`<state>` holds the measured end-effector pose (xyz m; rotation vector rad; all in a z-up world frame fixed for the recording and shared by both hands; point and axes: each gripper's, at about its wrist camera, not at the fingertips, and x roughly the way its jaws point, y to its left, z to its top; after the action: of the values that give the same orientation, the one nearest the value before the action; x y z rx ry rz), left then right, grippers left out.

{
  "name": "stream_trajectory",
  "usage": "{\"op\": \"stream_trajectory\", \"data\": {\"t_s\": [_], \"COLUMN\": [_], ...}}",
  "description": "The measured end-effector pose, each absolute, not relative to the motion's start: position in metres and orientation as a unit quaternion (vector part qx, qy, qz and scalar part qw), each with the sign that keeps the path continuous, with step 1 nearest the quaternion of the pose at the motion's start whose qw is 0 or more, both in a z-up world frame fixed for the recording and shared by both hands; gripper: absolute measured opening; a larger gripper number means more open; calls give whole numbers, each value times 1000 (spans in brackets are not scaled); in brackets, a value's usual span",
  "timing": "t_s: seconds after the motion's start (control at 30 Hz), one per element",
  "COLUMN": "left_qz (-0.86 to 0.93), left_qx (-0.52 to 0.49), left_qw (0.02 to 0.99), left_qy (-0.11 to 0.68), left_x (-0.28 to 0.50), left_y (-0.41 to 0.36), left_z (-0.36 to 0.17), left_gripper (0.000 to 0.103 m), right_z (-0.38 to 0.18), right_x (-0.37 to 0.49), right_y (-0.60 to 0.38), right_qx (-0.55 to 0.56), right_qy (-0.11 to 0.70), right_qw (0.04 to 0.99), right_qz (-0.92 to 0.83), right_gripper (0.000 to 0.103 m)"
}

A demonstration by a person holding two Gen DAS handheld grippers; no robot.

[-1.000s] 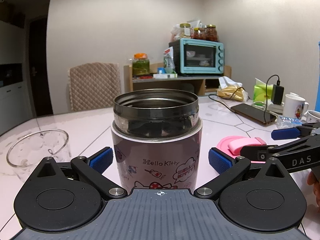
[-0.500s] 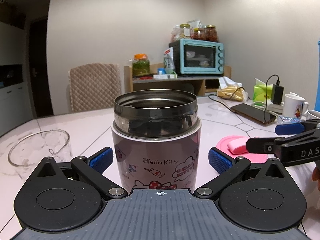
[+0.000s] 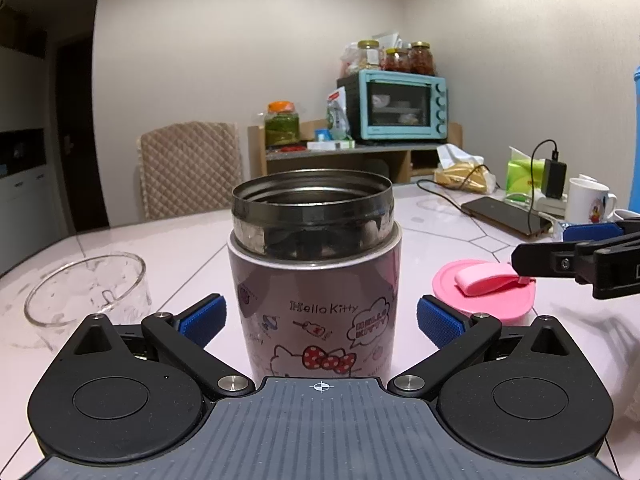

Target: Unscrew bottle cap and pour

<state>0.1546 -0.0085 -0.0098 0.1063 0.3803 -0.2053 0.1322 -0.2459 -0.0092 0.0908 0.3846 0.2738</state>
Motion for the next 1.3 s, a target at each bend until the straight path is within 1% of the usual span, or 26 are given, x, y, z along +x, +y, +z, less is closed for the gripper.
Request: {"op": "stream_trajectory", "data": {"t_s": [0.43,1.1,1.3], "left_qz": [-92,-66,-59], "left_qx": [54,30,27], "left_qw": [975,977,979], "left_qy": [195,198,195], "left_x": [138,97,79], "left_y": [-4,16,20], "left_z": [-9,-5,-2], "left_gripper": [103,103,103], "right_z": [-4,3,8], "right_x": [119,96,80], "right_y": [-243,-240,-231], "right_qx": [59,72,58], "right_qy": [179,194,192], "right_qw": [970,968,967], "right_qz": [154,143,156], "right_gripper": [103,103,103]}}
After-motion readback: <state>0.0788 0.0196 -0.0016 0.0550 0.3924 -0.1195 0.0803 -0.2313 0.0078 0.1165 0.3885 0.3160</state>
